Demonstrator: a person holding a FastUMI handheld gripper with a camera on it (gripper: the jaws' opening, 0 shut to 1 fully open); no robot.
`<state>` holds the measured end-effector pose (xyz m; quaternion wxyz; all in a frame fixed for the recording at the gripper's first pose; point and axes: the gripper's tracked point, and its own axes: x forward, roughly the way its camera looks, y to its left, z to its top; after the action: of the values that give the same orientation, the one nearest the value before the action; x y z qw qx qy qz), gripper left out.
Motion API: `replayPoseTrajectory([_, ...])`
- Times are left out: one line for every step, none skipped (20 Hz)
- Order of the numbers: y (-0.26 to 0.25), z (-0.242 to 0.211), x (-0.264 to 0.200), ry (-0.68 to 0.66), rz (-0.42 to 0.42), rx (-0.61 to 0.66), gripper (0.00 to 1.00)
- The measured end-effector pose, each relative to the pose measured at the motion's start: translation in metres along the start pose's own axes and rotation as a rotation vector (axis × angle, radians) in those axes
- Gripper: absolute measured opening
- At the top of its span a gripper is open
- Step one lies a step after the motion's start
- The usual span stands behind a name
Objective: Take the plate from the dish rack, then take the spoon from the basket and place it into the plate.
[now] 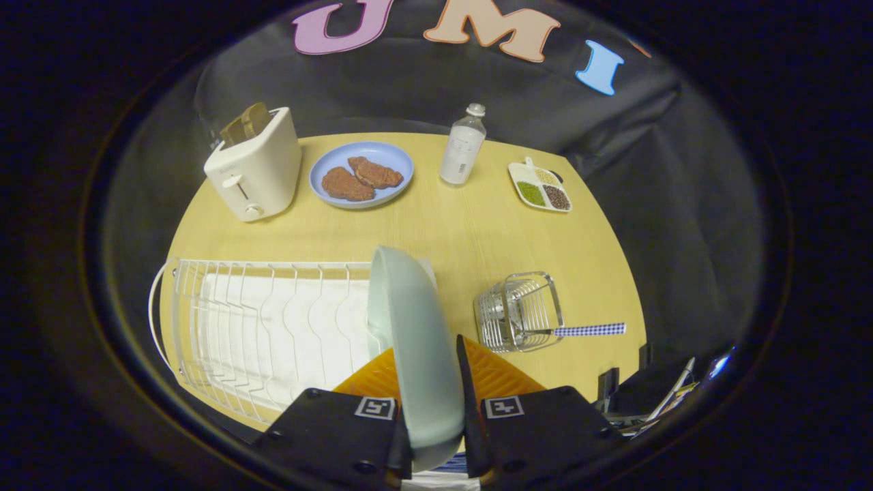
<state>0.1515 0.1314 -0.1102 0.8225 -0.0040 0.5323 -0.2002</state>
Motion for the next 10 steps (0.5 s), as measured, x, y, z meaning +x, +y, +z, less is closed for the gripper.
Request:
replayPoseTrajectory([0.001, 0.005, -0.002, -0.009, -0.014, 0.0, 0.33])
replayPoseTrajectory([0.0, 0.008, -0.005, -0.016, -0.032, -0.006, 0.33])
replayPoseTrajectory([-0.001, 0.012, -0.008, -0.025, -0.046, -0.014, 0.33])
replayPoseTrajectory([-0.001, 0.014, -0.008, -0.023, -0.059, -0.016, 0.33])
replayPoseTrajectory([-0.001, 0.014, -0.01, -0.018, -0.067, -0.012, 0.33])
replayPoseTrajectory([0.0, 0.014, -0.01, -0.012, -0.07, -0.007, 0.33])
replayPoseTrajectory([0.0, 0.015, -0.011, -0.01, -0.069, 0.002, 0.33])
replayPoseTrajectory([-0.001, 0.016, -0.01, -0.011, -0.066, 0.009, 0.33])
replayPoseTrajectory([-0.003, 0.017, -0.011, -0.013, -0.062, 0.017, 0.33])
replayPoseTrajectory([-0.007, 0.019, -0.01, -0.02, -0.068, 0.025, 0.33])
